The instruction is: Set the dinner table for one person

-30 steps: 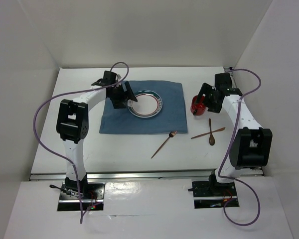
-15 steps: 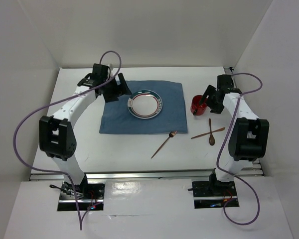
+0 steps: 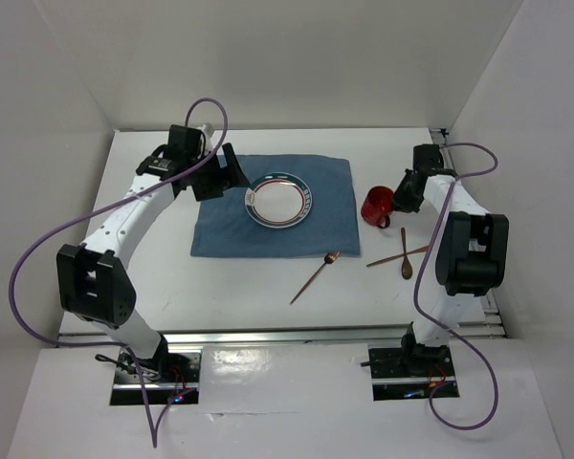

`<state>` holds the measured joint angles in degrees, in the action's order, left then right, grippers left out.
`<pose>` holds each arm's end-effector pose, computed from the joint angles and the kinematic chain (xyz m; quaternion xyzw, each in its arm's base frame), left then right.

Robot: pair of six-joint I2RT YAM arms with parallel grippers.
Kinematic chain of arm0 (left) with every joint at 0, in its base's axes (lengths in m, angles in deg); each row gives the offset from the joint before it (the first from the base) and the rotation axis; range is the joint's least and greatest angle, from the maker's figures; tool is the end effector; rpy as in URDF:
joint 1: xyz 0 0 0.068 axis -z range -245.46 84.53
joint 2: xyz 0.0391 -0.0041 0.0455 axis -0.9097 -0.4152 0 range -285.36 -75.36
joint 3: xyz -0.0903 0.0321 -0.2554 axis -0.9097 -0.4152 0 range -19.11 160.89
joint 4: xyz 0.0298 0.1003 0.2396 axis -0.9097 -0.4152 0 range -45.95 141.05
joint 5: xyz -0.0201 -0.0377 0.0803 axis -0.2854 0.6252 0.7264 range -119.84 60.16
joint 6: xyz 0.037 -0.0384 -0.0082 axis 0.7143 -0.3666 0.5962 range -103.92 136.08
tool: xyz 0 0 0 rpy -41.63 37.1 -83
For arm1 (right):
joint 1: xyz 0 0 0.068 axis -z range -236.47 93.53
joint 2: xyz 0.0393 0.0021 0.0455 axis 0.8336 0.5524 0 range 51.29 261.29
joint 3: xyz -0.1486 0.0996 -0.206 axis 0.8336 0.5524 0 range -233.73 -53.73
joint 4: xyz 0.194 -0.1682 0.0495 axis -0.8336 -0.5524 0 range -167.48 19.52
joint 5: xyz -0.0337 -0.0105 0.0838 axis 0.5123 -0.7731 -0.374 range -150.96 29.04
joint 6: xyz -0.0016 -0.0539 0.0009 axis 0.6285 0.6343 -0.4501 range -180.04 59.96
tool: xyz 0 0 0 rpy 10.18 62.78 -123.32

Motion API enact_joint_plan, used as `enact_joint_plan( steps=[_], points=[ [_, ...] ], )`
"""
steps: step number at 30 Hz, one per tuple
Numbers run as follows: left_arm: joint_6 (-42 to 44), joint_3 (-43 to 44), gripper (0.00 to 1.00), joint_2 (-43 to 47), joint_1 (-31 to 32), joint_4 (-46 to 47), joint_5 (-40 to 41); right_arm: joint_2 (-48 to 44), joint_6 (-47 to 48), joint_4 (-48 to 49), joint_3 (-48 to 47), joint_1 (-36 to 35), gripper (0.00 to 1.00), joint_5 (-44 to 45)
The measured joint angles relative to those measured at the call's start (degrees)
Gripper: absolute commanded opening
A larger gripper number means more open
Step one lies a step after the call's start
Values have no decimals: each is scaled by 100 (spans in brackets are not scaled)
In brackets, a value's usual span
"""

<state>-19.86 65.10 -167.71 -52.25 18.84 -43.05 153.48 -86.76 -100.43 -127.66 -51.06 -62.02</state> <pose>0.3531 -0.0914 0.3315 -0.1303 0.8934 -0.2684 0.3358 0.3761 -0.0349 0.2152 0.2637 0.9249 0.0593 0.2675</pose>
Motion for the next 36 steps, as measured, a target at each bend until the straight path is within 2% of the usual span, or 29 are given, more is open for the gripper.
enact_joint_plan(
  steps=[1, 3, 10, 16, 22, 28, 36],
  points=[
    [2, -2, 100, 0, 0, -52, 2, 11, 35, 20, -7, 0, 8, 28],
    [11, 0, 100, 7, 0, -98, -2, 26, 9, -55, -17, 0, 0, 50],
    [122, 0, 100, 39, 35, -168, -13, 26, 90, -212, -487, -35, 0, 295],
    [129, 22, 100, 133, 44, -254, -13, 201, 286, -570, -1773, -407, 0, 549],
    [131, 44, 100, 289, 44, -391, 7, 1397, 367, -723, -3558, -990, 0, 632],
    [131, 42, 100, 433, 44, -520, 13, 2629, 369, -1075, -4736, -1281, 0, 660],
    [149, -131, 100, 487, 44, -595, 57, 3279, 367, -1239, -5230, -1434, 0, 752]
  ],
)
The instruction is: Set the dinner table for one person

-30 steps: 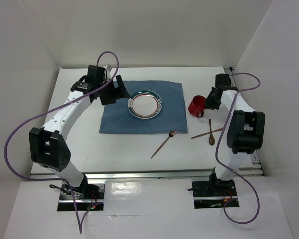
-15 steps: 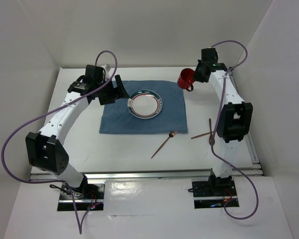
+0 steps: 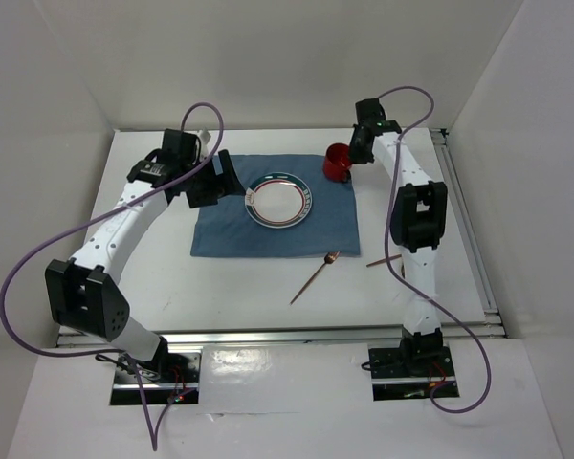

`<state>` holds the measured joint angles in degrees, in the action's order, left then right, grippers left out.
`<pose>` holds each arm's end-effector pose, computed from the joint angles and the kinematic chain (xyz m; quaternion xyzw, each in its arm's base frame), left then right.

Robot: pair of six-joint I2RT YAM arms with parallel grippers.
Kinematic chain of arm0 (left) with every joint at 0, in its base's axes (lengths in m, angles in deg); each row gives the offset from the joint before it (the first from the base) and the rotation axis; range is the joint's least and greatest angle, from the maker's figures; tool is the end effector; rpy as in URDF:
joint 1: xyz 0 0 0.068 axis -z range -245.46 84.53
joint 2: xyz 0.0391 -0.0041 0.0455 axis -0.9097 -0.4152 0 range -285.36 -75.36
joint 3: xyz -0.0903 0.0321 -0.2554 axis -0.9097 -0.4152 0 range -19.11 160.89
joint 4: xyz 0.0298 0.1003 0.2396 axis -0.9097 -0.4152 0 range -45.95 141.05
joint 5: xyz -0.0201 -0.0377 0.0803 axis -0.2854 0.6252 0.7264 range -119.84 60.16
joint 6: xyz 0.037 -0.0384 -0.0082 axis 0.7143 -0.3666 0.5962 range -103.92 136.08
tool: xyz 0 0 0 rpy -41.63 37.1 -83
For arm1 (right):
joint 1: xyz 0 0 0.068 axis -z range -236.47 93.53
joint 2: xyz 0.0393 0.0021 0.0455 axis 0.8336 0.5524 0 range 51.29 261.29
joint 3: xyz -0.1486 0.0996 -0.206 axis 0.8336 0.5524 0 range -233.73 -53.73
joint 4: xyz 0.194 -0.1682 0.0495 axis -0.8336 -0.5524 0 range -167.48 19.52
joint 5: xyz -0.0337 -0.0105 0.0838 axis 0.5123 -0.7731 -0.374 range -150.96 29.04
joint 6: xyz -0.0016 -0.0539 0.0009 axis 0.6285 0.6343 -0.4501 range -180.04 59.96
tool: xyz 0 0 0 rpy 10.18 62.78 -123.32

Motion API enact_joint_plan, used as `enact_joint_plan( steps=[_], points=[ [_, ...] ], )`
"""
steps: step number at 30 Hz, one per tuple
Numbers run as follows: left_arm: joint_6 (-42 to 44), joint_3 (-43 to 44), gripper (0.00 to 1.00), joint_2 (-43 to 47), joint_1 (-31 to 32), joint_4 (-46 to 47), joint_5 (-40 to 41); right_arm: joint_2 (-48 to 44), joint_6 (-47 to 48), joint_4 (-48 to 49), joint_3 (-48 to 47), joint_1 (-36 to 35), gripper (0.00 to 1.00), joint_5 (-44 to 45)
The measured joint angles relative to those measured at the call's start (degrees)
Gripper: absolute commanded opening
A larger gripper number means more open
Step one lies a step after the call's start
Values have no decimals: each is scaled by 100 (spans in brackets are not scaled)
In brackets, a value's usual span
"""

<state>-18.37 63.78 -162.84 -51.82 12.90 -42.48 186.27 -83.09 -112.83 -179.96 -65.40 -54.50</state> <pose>0.3258 -0.0873 0.3435 -0.1210 0.9036 -0.2544 0.3227 0.5208 0.0778 0.2371 0.1343 0.9320 0.0405 0.3342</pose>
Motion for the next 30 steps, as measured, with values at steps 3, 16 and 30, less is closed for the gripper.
enact_joint_plan(
  steps=[3, 16, 30],
  points=[
    [7, -46, 100, 0, 0, -42, 37, 96, 0, -28, -66, -37, 0, 37],
    [138, -160, 100, 17, 7, -125, 68, 236, -50, 98, -177, -258, 81, -46],
    [540, -448, 75, 44, 1438, -203, 501, -2232, -22, 339, 1248, -81, 98, 153]
  ],
)
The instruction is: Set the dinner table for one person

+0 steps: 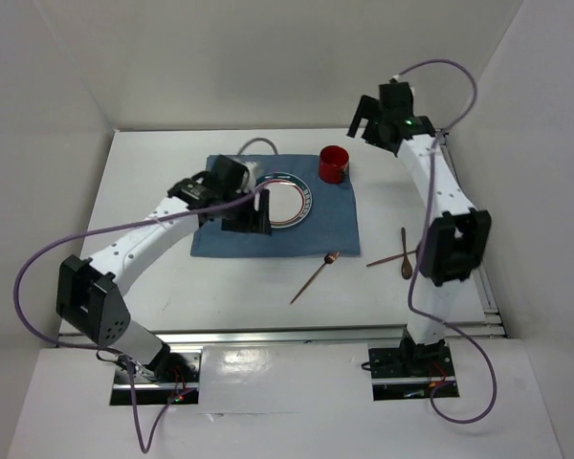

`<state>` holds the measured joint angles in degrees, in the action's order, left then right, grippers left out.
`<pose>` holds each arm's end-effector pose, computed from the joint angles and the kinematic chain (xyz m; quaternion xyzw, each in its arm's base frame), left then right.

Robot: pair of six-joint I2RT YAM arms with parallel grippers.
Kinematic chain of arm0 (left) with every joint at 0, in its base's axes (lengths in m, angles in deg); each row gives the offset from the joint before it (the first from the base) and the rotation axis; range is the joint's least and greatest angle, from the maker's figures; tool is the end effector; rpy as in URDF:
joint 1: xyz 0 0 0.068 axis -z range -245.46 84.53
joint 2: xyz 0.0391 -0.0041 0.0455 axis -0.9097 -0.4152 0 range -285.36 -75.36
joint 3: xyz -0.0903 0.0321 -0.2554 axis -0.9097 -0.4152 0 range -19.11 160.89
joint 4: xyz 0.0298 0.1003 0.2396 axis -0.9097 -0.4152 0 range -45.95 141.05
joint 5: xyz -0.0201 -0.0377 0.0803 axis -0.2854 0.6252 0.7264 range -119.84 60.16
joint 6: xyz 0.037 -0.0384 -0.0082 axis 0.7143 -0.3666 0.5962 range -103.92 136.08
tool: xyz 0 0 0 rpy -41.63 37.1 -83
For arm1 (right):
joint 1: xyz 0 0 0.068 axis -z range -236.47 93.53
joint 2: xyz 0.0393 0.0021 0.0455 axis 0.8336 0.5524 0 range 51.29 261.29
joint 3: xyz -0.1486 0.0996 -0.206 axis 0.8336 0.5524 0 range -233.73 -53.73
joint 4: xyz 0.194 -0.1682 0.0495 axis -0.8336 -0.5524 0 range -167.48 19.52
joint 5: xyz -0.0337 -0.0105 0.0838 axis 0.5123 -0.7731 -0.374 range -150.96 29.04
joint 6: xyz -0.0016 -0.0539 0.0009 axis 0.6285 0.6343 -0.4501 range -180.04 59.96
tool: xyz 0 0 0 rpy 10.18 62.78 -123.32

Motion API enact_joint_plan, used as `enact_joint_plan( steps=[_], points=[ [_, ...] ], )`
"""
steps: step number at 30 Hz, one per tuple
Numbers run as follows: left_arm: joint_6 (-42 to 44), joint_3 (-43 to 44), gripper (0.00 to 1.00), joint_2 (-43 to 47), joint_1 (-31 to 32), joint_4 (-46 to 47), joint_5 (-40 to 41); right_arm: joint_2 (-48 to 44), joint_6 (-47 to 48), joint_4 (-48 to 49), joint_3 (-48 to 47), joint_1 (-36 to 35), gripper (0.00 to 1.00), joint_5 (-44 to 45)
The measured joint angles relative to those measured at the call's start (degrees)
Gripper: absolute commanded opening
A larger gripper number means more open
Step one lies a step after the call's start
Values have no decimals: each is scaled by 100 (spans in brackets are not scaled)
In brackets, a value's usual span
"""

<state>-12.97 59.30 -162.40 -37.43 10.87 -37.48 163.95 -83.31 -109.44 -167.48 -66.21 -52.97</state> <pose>0.2886 -0.1592 0.3173 0.0151 0.9342 -0.2225 0.2785 0.4461 0.0716 0.3546 0.1359 0.8863 0.0645 0.4381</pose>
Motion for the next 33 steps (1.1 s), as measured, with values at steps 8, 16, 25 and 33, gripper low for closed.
enact_joint_plan(
  steps=[8, 16, 25, 33],
  points=[
    [337, -20, 92, -1322, 2081, 195, 280, -2551, -35, 531, 3521, 1117, 93, -260],
    [302, 511, 76, -2441, 2933, 433, 1021, -3150, -70, 273, 4854, 1176, 88, -675],
    [289, 743, 67, -3064, 2949, 601, 1617, -3670, -83, 282, 4839, 1176, 86, -850],
    [367, 1034, 4, -3270, 2949, 761, 1692, -3676, -90, 284, 4839, 1176, 82, -835]
  ],
)
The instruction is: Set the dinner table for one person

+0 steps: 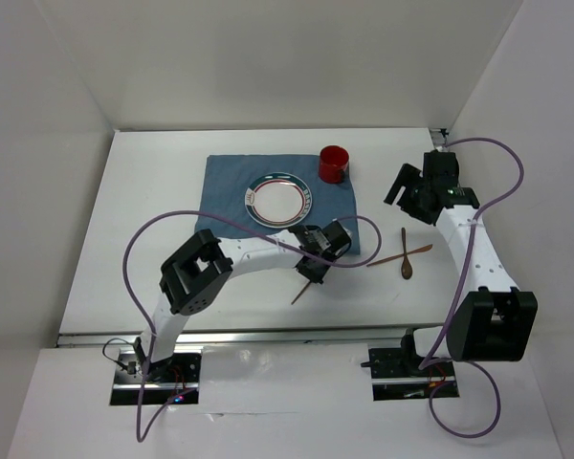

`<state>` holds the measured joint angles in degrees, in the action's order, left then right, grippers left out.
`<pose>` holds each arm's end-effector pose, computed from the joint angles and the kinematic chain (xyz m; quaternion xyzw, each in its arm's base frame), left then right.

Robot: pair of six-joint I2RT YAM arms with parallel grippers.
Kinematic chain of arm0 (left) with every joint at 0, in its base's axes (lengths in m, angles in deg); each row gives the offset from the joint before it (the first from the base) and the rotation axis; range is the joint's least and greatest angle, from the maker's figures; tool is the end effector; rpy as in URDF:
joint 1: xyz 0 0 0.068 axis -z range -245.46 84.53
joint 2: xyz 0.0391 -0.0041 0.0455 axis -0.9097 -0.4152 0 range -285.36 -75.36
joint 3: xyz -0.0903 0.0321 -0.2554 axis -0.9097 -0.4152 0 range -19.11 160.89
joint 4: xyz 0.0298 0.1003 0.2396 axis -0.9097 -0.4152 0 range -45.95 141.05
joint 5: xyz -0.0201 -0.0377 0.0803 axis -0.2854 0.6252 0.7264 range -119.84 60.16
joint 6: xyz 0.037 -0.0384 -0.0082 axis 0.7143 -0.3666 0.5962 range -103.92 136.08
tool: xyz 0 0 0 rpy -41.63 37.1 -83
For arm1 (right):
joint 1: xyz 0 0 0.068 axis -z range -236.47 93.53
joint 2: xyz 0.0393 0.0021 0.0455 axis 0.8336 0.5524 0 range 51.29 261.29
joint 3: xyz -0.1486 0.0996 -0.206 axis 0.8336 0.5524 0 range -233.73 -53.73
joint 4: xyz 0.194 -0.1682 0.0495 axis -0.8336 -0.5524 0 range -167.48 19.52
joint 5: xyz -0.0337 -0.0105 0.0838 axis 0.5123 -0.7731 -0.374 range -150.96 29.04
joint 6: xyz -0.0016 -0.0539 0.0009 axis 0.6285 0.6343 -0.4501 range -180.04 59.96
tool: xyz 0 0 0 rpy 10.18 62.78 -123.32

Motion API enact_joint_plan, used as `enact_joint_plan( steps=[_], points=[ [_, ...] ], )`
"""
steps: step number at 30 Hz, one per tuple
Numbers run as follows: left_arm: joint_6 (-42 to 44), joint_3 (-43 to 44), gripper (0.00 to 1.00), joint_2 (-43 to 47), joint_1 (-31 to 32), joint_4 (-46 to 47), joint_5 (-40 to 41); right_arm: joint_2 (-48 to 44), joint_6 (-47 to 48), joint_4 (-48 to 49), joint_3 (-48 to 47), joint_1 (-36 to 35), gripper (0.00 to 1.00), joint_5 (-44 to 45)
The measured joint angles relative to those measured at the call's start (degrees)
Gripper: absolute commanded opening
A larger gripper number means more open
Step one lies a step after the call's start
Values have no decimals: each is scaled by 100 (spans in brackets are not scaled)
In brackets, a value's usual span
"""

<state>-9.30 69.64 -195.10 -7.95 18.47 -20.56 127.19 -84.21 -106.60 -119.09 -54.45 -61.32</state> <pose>0.2412 -0.3685 0.1702 0.2508 0.9376 -0.0918 0.2229 0.2826 -0.0097 0.3040 0.2094 0.9054 0.0737 0.3618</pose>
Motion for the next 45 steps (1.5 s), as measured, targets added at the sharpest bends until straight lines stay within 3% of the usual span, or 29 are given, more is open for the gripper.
enact_joint_plan(
  steps=[1, 8, 18, 21, 24, 27, 31, 36, 45],
  points=[
    [-4, 17, 0, -2, 0, 2, -7, -2, 0, 0, 0, 0, 82, 15],
    [269, -111, 0, 190, 17, -114, -439, -33, 0, 0, 0, 0, 82, 103],
    [291, -997, 0, 2168, 52, -861, -1270, -42, 0, 11, 0, 0, 82, 122],
    [109, -990, 0, 2592, -367, -1003, -1296, -42, 0, 11, 0, 0, 82, 122],
    [-87, -826, 0, 2688, -1355, -1119, -1180, -42, 2, 13, 0, 0, 82, 116],
    [-319, -470, 0, 2446, -2590, -1185, -809, -39, 4, 13, 2, 0, 82, -28],
    [-496, 254, 0, 1685, -3501, -1285, -236, -33, 4, 17, 17, 0, 82, -260],
    [-501, 1397, 0, 323, -3882, -1429, 166, -31, 4, 9, 17, 0, 83, -339],
    [-433, 1554, 0, -573, -4341, -1456, 203, -31, 4, -103, 17, 0, 83, -37]
  ],
)
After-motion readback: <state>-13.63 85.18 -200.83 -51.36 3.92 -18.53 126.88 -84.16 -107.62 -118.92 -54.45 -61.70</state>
